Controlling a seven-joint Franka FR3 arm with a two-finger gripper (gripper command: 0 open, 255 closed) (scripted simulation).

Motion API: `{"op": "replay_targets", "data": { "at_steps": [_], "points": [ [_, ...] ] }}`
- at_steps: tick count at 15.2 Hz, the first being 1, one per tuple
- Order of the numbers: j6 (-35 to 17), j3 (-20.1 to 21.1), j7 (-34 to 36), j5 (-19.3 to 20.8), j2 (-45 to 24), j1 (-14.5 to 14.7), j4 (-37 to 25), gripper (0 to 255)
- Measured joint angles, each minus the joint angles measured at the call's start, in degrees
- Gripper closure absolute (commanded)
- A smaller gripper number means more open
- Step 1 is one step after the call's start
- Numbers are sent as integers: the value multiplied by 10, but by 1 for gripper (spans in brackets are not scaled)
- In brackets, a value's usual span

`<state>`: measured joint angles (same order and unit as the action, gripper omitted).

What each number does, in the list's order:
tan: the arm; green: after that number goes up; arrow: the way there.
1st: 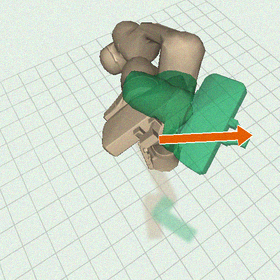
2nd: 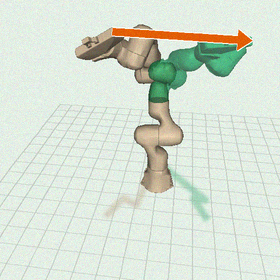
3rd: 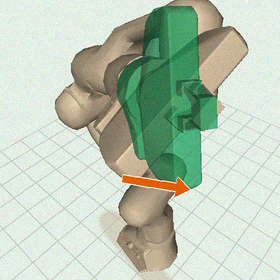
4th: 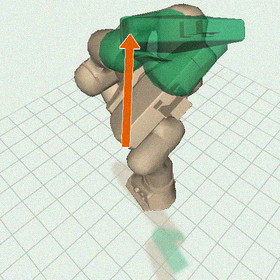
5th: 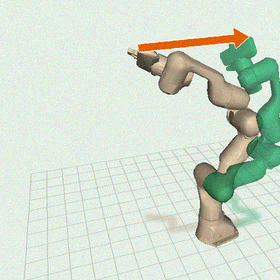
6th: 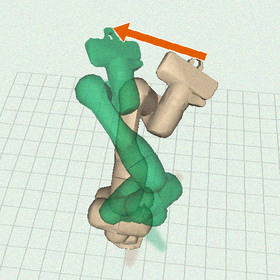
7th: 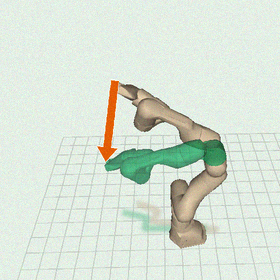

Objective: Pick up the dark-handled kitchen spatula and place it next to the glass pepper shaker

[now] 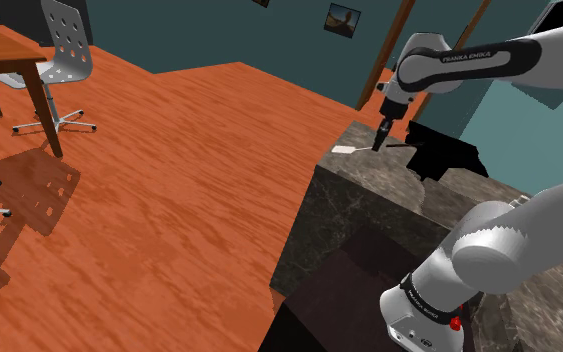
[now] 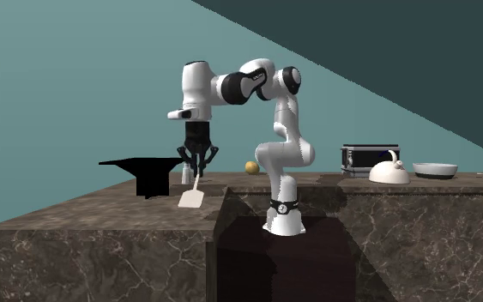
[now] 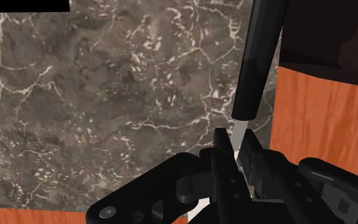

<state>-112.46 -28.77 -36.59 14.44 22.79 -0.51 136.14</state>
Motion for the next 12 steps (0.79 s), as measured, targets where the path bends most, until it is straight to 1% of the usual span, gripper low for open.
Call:
{"op": "replay_targets", "data": {
  "at_steps": [12],
  "points": [
    [96, 16, -4, -6, 20, 2, -77, 255]
  ]
}}
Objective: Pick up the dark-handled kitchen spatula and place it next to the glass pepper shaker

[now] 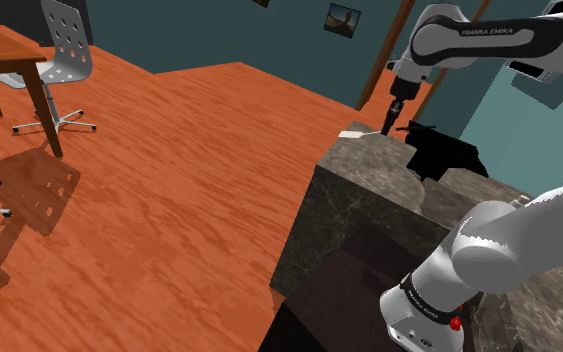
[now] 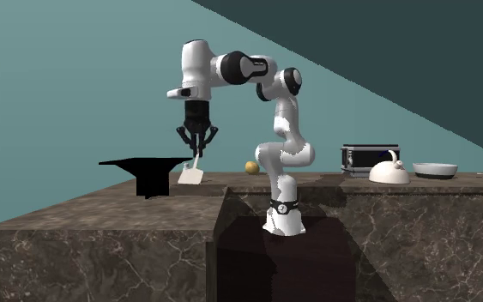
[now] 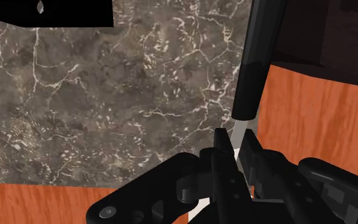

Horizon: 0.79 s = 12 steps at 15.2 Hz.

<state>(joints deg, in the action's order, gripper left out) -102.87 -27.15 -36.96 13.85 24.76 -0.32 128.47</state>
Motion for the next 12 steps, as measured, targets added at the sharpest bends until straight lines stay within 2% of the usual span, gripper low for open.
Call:
{"op": "replay_targets", "data": {
  "at_steps": [3, 12],
  "points": [
    [14, -1, -6, 10, 22, -9, 7, 255],
    [53, -40, -77, 85, 149, -81, 78, 255]
  ]
}}
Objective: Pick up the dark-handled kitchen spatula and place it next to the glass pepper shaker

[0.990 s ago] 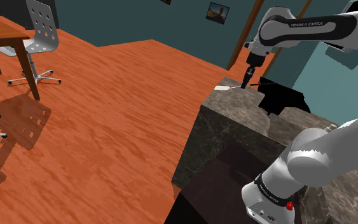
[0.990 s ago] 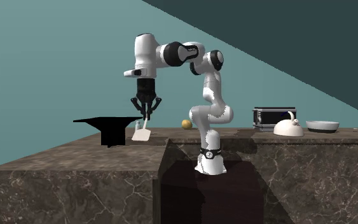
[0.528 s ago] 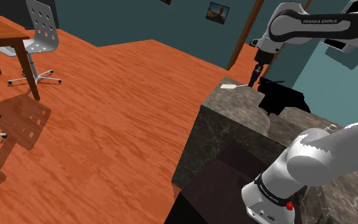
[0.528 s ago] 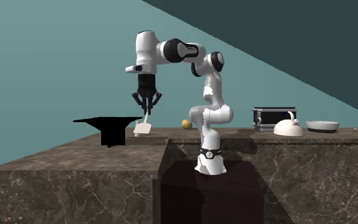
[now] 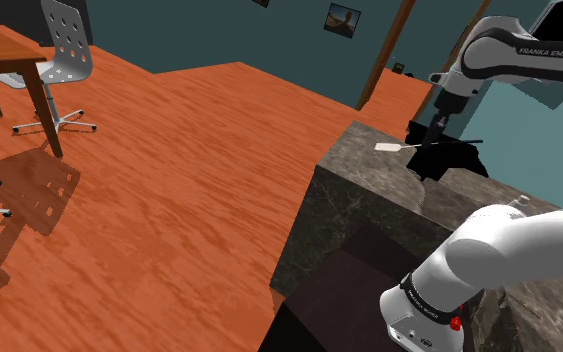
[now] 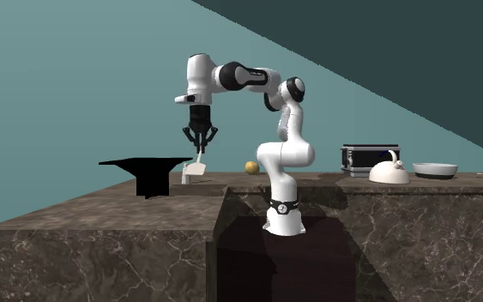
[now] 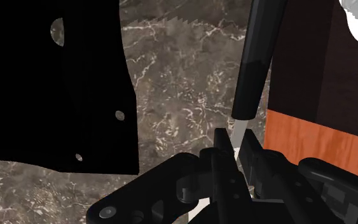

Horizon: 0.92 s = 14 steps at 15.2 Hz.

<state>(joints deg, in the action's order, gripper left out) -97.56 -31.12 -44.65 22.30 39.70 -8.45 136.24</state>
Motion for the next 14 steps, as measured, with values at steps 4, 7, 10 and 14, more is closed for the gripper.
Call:
{"op": "replay_targets", "data": {
  "at_steps": [4, 7, 10, 14],
  "points": [
    [27, -16, -39, 34, 56, -37, 20, 255],
    [43, -34, -71, 60, 90, -64, 30, 255],
    [57, -59, -111, 88, 114, -89, 29, 255],
    [77, -88, -162, 124, 145, -121, 24, 255]
  ]
}}
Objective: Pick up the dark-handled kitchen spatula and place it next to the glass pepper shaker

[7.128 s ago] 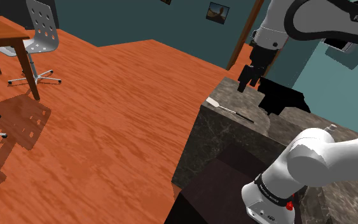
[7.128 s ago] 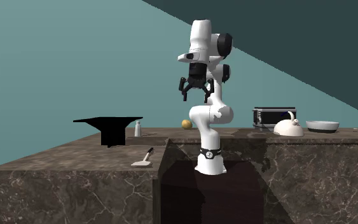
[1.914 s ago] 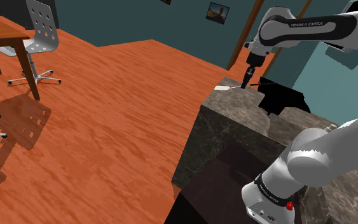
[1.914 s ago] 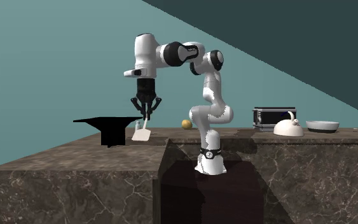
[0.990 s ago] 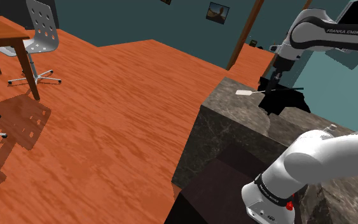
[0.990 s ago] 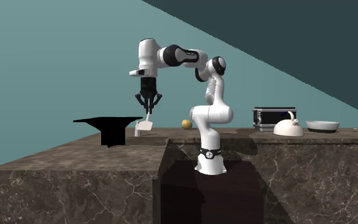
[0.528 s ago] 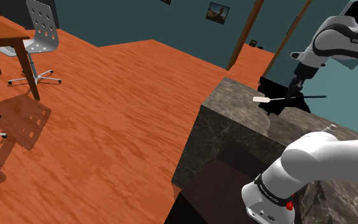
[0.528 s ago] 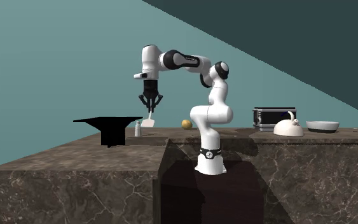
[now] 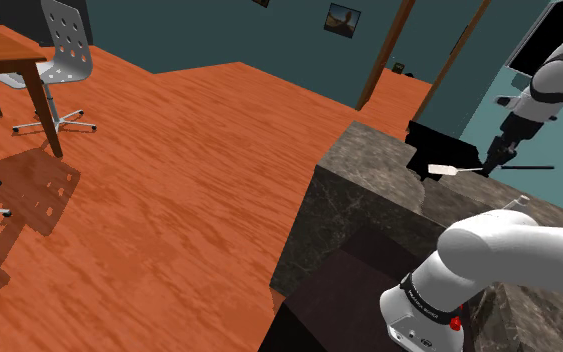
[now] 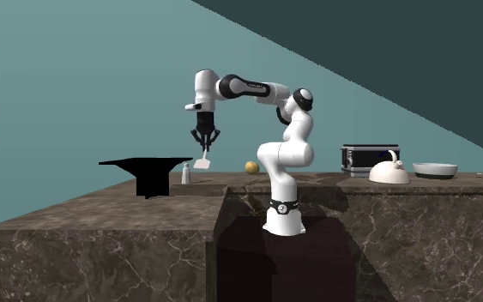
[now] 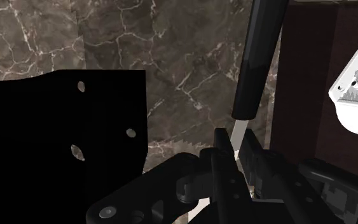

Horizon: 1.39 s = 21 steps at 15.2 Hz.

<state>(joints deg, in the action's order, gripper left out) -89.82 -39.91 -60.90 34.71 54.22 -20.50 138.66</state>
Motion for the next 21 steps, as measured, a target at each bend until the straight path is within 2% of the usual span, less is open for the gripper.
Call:
{"op": "replay_targets", "data": {
  "at_steps": [6, 9, 15, 21],
  "points": [
    [26, -46, -80, 50, 31, -39, -25, 255],
    [27, -82, -123, 79, 34, -48, -47, 255],
    [34, -149, -207, 125, 30, -51, -111, 255],
    [39, -220, -291, 163, 19, -31, -198, 255]
  ]
}}
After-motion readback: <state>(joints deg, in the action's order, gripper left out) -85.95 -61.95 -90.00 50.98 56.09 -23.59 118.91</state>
